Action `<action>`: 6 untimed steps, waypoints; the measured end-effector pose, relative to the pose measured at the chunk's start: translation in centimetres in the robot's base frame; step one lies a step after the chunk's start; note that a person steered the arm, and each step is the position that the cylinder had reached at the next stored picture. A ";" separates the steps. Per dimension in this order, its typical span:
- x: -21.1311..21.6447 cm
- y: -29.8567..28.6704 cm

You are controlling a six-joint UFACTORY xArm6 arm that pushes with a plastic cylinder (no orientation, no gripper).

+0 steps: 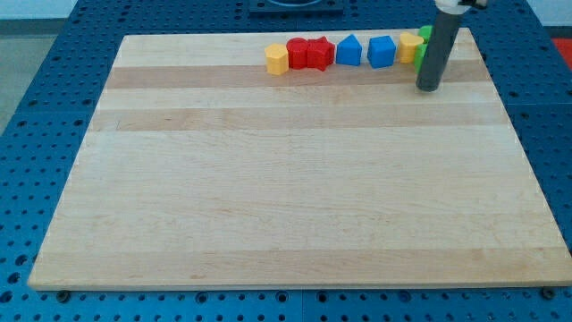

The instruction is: Move your arm closer to the blue cube

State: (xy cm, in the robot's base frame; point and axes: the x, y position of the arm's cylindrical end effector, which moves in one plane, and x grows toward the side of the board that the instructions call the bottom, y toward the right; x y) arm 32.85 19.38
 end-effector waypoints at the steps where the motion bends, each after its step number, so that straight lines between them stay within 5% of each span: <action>1: 0.0 0.0; 3: -0.1 8.1; 6: 1.6 -5.6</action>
